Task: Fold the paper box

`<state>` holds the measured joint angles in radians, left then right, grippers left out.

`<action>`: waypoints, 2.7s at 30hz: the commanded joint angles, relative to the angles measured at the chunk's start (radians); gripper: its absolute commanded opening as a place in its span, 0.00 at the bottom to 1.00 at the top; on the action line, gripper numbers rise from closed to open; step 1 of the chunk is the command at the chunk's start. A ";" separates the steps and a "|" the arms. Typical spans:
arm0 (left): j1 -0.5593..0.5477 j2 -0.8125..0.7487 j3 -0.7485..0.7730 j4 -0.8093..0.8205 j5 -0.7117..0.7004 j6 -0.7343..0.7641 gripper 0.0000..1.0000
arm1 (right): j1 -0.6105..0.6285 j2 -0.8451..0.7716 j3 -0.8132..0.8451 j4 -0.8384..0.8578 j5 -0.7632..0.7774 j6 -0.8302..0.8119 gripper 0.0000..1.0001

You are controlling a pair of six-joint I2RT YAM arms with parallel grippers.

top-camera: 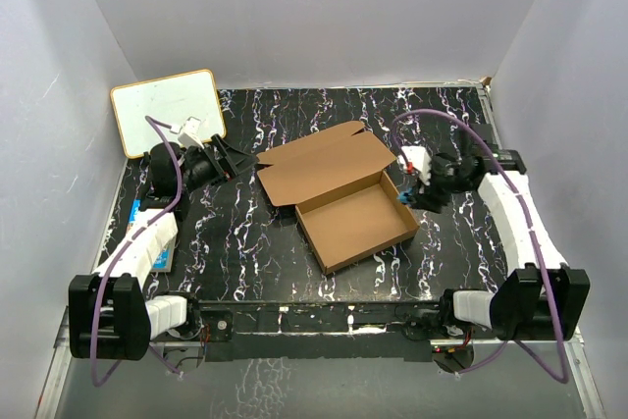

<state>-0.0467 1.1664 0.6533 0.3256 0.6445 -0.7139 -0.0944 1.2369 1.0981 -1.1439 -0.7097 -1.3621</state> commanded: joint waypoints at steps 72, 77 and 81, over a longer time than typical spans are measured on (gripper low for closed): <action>-0.128 0.419 0.049 0.046 -0.225 -0.198 0.73 | 0.047 0.225 -0.090 0.871 -0.338 1.140 1.00; -0.073 0.544 0.042 0.242 -0.147 -0.284 0.62 | 0.030 0.220 -0.114 0.891 -0.344 1.151 1.00; -0.067 0.611 0.069 0.276 -0.120 -0.286 0.57 | 0.019 0.228 -0.117 0.897 -0.353 1.153 1.00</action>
<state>-0.1165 1.7416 0.6891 0.5098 0.4683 -0.9718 -0.0635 1.4986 0.9829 -0.3279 -1.0180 -0.2142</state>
